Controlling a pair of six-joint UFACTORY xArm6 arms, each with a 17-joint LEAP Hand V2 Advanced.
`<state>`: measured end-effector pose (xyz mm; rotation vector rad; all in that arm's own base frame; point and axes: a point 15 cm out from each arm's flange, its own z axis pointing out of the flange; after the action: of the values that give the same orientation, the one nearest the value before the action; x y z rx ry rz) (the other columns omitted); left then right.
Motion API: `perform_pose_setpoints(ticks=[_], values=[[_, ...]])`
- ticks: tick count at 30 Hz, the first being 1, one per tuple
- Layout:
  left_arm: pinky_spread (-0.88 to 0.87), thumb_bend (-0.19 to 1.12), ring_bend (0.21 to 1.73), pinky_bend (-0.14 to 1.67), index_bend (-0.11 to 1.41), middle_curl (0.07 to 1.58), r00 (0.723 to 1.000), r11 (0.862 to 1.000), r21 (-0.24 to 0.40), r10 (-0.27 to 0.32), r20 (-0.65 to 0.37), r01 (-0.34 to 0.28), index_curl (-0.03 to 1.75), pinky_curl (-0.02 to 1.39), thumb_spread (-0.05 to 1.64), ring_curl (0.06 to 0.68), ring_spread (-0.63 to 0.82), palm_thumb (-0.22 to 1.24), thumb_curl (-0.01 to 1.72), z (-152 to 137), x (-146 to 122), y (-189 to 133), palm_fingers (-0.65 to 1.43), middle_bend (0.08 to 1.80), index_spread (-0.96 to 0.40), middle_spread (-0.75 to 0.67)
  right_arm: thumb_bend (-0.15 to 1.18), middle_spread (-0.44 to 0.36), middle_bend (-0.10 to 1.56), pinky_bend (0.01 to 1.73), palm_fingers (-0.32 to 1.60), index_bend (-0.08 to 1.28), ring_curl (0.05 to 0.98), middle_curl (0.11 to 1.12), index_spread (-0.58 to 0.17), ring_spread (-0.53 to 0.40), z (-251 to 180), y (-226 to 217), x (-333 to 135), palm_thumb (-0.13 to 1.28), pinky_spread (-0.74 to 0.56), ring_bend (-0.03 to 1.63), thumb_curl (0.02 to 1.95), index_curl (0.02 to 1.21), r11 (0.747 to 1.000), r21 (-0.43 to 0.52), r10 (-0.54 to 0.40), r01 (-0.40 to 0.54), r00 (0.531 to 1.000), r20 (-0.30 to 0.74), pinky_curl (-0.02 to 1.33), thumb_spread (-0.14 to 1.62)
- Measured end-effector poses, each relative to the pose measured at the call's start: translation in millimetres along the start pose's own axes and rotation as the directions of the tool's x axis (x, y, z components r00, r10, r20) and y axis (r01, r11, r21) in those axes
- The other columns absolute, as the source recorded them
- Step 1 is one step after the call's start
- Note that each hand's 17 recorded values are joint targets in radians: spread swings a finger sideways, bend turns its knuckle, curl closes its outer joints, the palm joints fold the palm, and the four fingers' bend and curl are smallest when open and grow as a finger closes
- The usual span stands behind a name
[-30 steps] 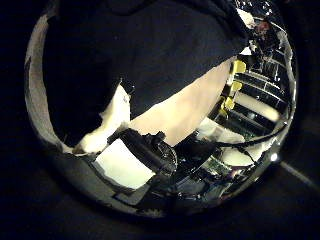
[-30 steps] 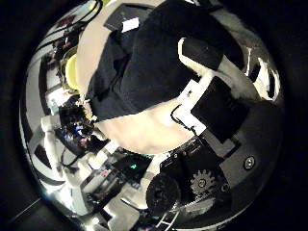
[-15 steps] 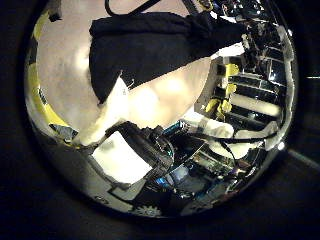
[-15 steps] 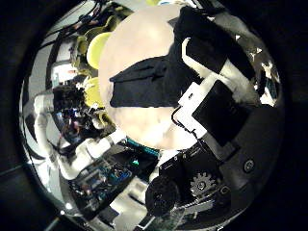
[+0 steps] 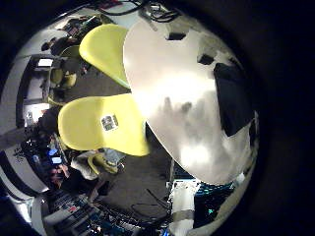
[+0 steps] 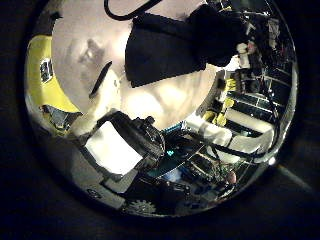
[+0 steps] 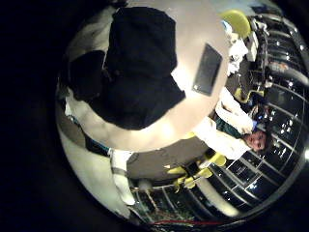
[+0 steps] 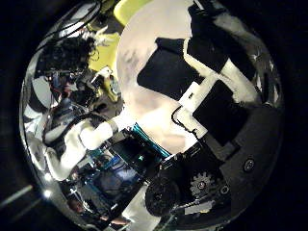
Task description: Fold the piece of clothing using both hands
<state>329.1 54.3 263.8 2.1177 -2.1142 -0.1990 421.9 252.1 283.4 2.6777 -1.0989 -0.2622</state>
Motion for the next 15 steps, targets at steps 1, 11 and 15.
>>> perform_pose_setpoints(ticks=[1, 11, 15], values=[[0.12, -0.01, 0.60, 0.27, 0.24, 0.35, 1.000, 1.000, 0.002, -0.004, -0.001, 0.004, 0.52, 0.35, 1.20, 0.228, 0.05, 0.65, 0.38, 0.2, -0.9, 1.5, 0.32, 0.18, -0.15, 0.04, 0.00, -0.174, 1.32, 1.23, 0.88, 1.07, 0.832, 0.89, -0.327, -0.261, 5.9, -7.2, -4.6, 1.05, -0.22, 1.40, 0.74, 0.95, 1.000, -0.001, -0.009, 0.009, 1.000, 0.001, 1.10, 1.20], [0.12, -0.01, 0.60, 0.26, 0.24, 0.35, 1.000, 1.000, 0.010, -0.020, -0.003, 0.020, 0.53, 0.35, 1.20, 0.225, 0.04, 0.66, 0.39, -2.1, -3.3, 4.1, 0.33, 0.18, -0.15, 0.04, -0.03, -0.171, 1.29, 1.21, 0.88, 1.01, 0.835, 0.89, -0.331, -0.259, 46.6, -59.7, -25.5, 0.96, -0.24, 1.38, 0.73, 0.94, 0.998, 0.032, -0.046, 0.045, 0.999, 0.006, 1.10, 1.21], [0.12, -0.01, 0.60, 0.27, 0.24, 0.35, 1.000, 1.000, -0.009, -0.020, -0.002, 0.020, 0.54, 0.35, 1.21, 0.224, 0.04, 0.66, 0.40, 2.0, -3.2, 8.4, 0.33, 0.18, -0.15, 0.04, -0.03, -0.197, 1.13, 1.16, 0.37, 0.51, 0.795, 0.82, -0.350, -0.274, 44.0, -61.8, -27.2, 0.87, -0.33, 1.40, 0.69, 0.83, 0.998, 0.056, -0.041, 0.038, 0.998, 0.057, 1.02, 1.20]])
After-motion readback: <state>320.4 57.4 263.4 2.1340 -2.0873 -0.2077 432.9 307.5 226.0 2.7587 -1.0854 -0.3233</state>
